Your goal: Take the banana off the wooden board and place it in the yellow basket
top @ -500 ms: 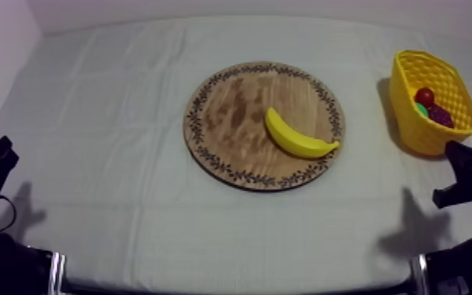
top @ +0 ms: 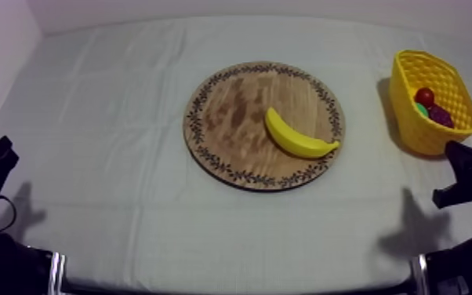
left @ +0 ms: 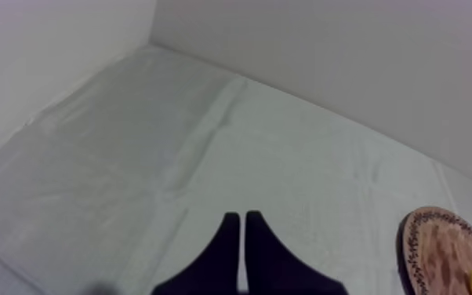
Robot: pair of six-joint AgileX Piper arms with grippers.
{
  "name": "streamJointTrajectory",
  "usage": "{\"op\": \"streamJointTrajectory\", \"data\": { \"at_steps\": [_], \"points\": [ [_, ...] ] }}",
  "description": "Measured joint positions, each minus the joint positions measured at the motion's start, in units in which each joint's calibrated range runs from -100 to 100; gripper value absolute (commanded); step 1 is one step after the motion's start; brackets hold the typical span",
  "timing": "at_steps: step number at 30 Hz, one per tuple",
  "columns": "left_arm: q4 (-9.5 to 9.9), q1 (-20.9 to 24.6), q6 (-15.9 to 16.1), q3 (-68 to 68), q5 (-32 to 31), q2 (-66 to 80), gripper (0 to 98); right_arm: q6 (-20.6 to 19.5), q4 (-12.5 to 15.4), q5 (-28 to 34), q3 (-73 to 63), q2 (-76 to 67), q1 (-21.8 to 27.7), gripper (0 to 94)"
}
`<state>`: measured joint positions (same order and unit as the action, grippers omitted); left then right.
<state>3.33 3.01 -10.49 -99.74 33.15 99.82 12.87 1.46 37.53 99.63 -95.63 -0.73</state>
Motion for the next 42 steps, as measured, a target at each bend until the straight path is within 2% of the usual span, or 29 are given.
{"op": "streamJointTrajectory", "data": {
  "at_steps": [6, 14, 22, 25, 28, 32, 42],
  "points": [
    [0.00, 0.0, 0.0, 0.0, 0.0, 0.0, 0.1, 0.3, 0.0, 0.0, 0.0, -0.1, -4.1, 0.6],
    [0.00, 0.0, 0.0, 0.0, 0.0, 0.0, 0.1, -2.3, 0.0, 0.4, 0.0, -0.1, -11.4, 0.6],
    [0.00, 0.0, 0.0, 0.0, 0.0, 0.0, 0.1, -3.1, -0.2, 0.0, -0.5, 0.2, -13.6, 0.6],
    [0.00, 0.0, 0.0, 0.0, 0.0, 0.0, 0.1, -2.9, -2.7, -0.2, -1.9, 2.3, -15.0, 0.7],
    [0.00, 0.0, 0.0, 0.0, 0.0, 0.0, 0.1, -4.5, -5.9, 0.1, -4.8, 6.7, -16.7, 0.7],
    [0.00, 0.0, 0.0, 0.0, 0.0, 0.0, 0.1, -5.2, -8.2, 4.3, -12.1, 14.5, -19.1, 0.6],
    [0.00, 0.0, 0.0, 0.0, 0.0, 0.0, 0.1, -1.5, -6.4, 21.7, -37.8, 37.0, -21.8, 0.6]
  ]
}}
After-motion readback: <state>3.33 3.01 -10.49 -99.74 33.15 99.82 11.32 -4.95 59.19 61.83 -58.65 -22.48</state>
